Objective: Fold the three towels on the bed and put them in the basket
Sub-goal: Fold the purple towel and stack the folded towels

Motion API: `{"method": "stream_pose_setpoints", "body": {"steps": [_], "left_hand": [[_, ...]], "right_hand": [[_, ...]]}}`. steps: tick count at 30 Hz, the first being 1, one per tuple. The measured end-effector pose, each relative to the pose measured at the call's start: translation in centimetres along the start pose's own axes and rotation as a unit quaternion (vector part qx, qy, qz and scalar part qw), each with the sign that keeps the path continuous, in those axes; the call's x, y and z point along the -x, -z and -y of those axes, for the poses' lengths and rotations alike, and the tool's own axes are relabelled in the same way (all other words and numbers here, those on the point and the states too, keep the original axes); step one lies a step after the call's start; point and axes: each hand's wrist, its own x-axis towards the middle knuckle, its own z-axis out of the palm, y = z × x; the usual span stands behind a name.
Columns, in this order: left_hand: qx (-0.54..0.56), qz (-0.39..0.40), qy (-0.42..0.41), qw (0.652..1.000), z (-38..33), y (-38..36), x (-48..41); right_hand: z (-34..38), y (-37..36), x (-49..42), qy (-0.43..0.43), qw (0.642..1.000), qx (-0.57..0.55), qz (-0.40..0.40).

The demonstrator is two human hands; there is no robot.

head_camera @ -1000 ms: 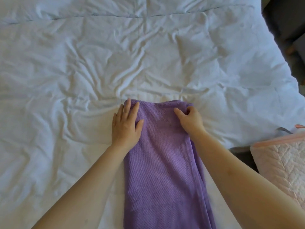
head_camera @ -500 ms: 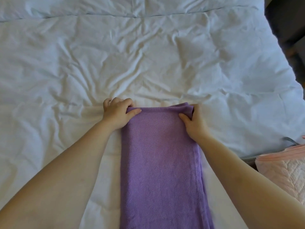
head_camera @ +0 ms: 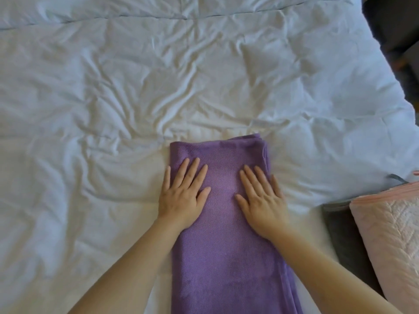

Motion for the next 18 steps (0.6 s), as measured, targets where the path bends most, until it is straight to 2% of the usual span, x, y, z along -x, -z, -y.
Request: {"method": "stream_pose_setpoints", "body": {"steps": [3, 5, 7, 9, 10, 12, 14, 16, 18], "left_hand": [[0.035, 0.001, 0.053, 0.998, -0.8, 0.3, 1.3], [0.069, 0.007, 0.084, 0.994, -1.2, 0.3, 4.0], [0.106, 0.001, 0.108, 0.989, -1.8, 0.1, 7.5], [0.119, 0.002, 0.105, 0.987, -2.7, -0.3, 11.1], [0.108, 0.014, 0.089, 0.990, -3.2, -0.5, 12.7], [0.078, 0.036, 0.053, 0.995, -4.1, -1.0, 15.4], [0.095, 0.025, 0.061, 0.993, -4.6, -1.0, 16.9], [0.166, -0.014, 0.085, 0.982, -4.9, -0.8, 17.9], [0.267, -0.057, 0.131, 0.953, -5.1, -0.8, 18.7]], "right_hand": [[-2.1, 0.6, 0.7, -0.068, 0.998, 0.016, 0.005], [-1.6, 1.3, 2.3, -0.082, 0.996, -0.036, -0.021], [0.3, 1.3, 5.4, -0.042, 0.995, -0.080, -0.034], [1.7, 0.3, 9.1, 0.022, 0.998, -0.062, -0.012], [1.6, -0.3, 10.7, 0.027, 0.999, -0.037, 0.013], [0.5, -1.1, 12.5, -0.020, 0.998, -0.006, 0.051], [-0.3, -1.4, 13.3, -0.071, 0.996, -0.027, 0.051], [0.1, -0.6, 14.0, -0.113, 0.989, -0.091, 0.029], [0.8, 0.3, 15.2, -0.187, 0.963, -0.194, 0.000]]}}
